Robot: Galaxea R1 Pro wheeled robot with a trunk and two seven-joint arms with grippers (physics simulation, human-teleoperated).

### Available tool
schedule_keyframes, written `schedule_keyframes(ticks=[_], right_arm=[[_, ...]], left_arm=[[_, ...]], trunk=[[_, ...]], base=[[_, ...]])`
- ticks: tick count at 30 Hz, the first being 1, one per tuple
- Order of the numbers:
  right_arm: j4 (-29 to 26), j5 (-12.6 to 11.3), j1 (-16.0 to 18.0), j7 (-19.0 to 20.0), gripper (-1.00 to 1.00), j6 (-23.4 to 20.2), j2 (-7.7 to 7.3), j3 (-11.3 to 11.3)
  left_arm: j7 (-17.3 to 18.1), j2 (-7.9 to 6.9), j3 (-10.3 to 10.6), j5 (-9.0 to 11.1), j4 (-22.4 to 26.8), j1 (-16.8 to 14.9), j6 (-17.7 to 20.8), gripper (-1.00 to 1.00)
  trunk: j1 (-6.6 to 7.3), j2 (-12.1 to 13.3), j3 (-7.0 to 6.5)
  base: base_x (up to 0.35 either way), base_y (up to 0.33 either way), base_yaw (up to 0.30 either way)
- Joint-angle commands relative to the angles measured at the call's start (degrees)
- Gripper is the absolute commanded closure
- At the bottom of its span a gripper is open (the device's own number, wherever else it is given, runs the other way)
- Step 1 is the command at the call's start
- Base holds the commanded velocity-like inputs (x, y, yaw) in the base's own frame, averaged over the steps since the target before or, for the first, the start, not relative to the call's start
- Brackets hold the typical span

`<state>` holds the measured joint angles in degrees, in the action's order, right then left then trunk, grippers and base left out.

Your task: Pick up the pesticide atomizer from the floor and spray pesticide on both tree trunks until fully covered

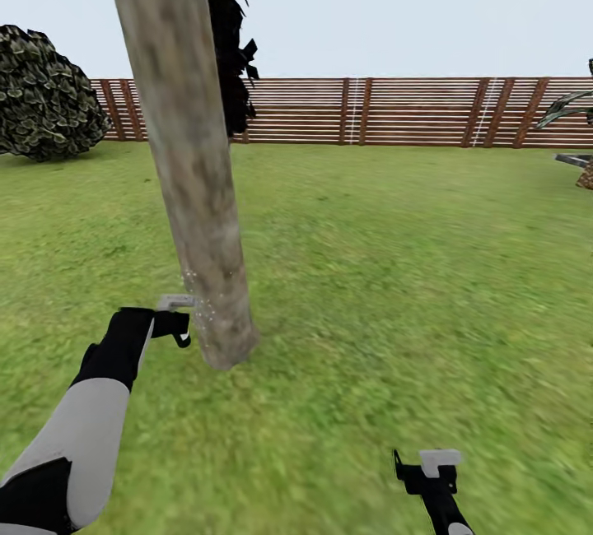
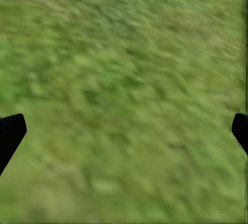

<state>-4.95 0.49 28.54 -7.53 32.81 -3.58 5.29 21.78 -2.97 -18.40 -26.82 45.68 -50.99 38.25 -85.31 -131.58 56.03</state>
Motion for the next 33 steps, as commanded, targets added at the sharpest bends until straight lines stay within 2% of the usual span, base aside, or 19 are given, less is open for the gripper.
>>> schedule_keyframes(ticks=[1,17,27,33], right_arm=[[0.03,0.07,0.03,-0.47,-1.0,0.06,-0.02,0.48],[0.03,0.05,0.03,-0.49,-1.0,0.06,-0.03,0.44],[0.03,0.05,0.03,-0.56,-1.0,0.0,-0.03,0.51],[0.03,0.05,0.03,-0.56,-1.0,0.04,-0.03,0.45]], left_arm=[[0.55,0.04,-0.17,-0.6,0.1,-0.03,0.15,1.0],[0.43,-0.4,-0.74,-0.6,0.05,0.01,0.15,1.0],[-3.63,-0.62,-0.96,-0.28,-0.59,1.63,0.07,1.0],[-5.51,-0.55,-1.11,-0.17,-0.59,1.68,0.07,1.0]], trunk=[[0.01,-0.02,0.05],[0.01,-0.02,0.05],[0.01,-0.02,0.05],[0.01,-0.02,0.05]], base=[[0.0,-0.276,0.0],[0.0,-0.276,0.002],[0.0,-0.276,0.24],[0.0,-0.276,0.028]])
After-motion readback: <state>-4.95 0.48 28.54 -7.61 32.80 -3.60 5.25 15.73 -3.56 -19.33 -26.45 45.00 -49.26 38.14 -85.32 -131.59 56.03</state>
